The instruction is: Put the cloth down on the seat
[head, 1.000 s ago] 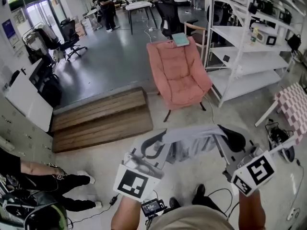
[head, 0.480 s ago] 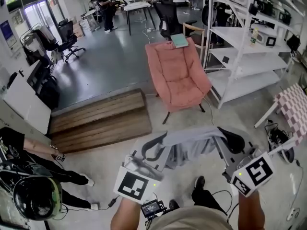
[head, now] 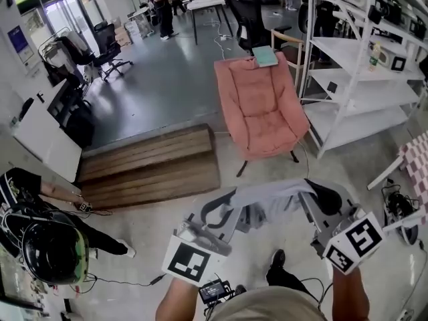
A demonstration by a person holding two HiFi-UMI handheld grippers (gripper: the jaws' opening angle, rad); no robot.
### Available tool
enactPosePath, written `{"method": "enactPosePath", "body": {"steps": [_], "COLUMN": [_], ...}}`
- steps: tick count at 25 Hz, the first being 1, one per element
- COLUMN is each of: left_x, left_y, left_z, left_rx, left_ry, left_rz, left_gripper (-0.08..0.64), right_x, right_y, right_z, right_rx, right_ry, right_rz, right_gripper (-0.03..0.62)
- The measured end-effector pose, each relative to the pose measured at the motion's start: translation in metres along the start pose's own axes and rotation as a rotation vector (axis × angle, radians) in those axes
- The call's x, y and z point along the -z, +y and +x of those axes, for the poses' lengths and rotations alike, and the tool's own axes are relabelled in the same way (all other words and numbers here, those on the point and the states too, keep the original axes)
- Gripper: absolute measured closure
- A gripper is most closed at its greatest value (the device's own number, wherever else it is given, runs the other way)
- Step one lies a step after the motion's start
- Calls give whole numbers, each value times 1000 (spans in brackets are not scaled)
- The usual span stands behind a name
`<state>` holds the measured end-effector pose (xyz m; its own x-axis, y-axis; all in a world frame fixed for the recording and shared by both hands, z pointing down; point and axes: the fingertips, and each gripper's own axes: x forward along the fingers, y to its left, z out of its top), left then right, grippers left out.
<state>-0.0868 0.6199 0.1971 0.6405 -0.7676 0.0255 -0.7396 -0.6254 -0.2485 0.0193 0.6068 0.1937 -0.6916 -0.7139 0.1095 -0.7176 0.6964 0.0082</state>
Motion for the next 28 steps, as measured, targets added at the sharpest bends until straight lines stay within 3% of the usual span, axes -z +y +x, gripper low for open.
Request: {"method": "enactPosePath", "body": {"steps": [16, 28], "left_x": [13, 18], "left_y": [43, 52], "left_z": [134, 235], "left_rx": [-75, -90], "left_ry": [43, 59], "left_rz": [-9, -71], "left_gripper": [538, 538], "right_x": [0, 1], "right_y": [-132, -231], "right_z": [67, 84], "right_rx": [-88, -104], "right_ry": [14, -22], "right_rz": [-7, 3], "right_gripper": [577, 577]}}
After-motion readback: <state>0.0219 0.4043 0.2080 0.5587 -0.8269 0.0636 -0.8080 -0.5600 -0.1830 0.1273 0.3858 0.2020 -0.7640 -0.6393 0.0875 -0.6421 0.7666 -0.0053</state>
